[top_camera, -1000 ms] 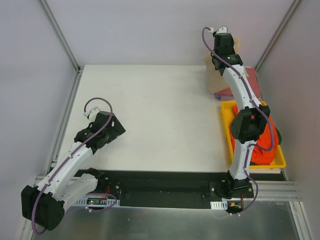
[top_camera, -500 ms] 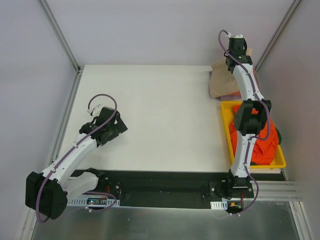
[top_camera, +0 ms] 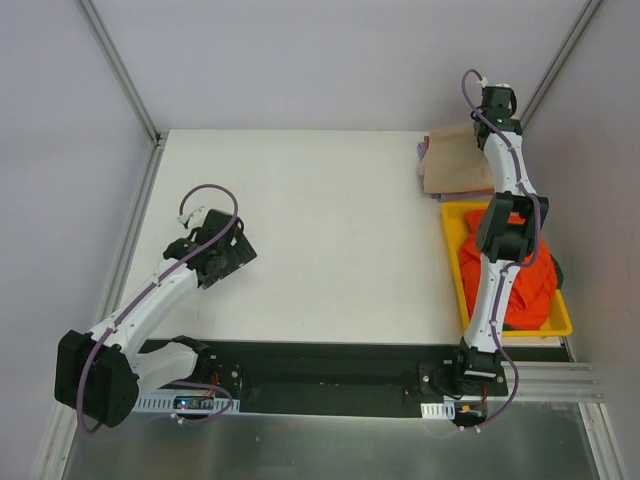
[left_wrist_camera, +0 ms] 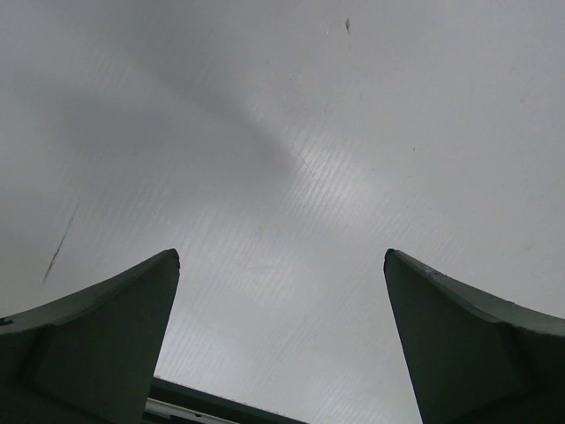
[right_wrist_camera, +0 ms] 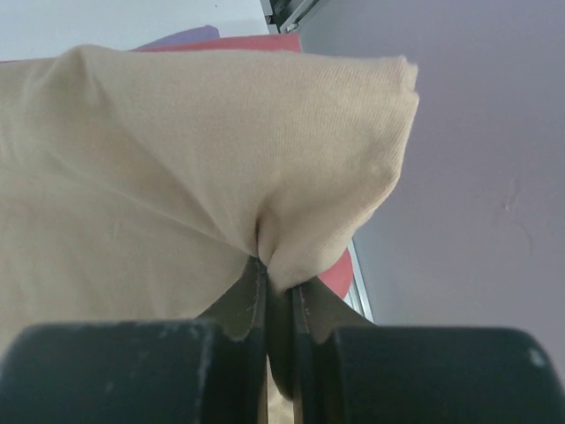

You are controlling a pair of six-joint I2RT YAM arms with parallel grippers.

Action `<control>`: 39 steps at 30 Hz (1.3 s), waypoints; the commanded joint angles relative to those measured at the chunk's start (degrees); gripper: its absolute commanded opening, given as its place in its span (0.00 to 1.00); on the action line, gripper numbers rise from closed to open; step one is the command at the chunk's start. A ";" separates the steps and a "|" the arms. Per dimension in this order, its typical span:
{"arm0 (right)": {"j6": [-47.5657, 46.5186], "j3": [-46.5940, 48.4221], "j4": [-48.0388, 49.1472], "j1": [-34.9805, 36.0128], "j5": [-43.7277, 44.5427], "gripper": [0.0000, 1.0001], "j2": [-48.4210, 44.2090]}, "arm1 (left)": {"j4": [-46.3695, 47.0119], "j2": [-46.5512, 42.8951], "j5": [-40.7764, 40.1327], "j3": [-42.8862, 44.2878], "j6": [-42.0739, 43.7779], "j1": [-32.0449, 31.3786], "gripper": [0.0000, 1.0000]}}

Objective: Fold and stack the t-shirts
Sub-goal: Put the neatly folded tshirt into the corner of the board with the right arm

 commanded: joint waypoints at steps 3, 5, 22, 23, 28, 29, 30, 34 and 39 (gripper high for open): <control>1.36 4.28 8.09 -1.44 -6.55 0.00 2.14 | -1.84 1.17 -2.25 2.92 -0.80 0.29 0.99; 0.48 4.46 9.94 -1.53 -7.34 0.00 3.37 | -2.10 1.61 -2.17 3.36 -0.80 0.29 0.99; 5.83 6.75 15.04 -3.46 -11.47 0.99 4.18 | -2.46 5.57 -0.41 6.17 -0.27 0.29 0.99; 6.71 6.48 14.95 -3.46 -12.08 1.00 2.26 | -2.37 5.39 -0.06 6.52 0.08 0.29 0.99; 11.98 0.34 12.76 -3.46 -14.55 1.00 -10.13 | -2.28 3.29 1.26 9.59 1.83 0.29 0.99; 13.30 -1.41 11.71 -3.46 -14.73 0.99 -12.94 | -2.37 2.76 1.43 10.04 2.36 0.29 0.99; 14.53 -3.17 10.48 -3.46 -14.55 0.99 -15.58 | -2.28 2.06 1.52 10.30 2.89 0.29 0.99; 17.87 -13.88 3.99 -3.46 -17.18 0.99 -28.31 | -1.93 -1.36 2.57 10.04 3.95 0.29 0.99; 24.98 -38.02 4.14 -2.76 -30.70 0.99 -48.52 | 0.88 -6.02 5.83 7.76 6.23 0.29 0.99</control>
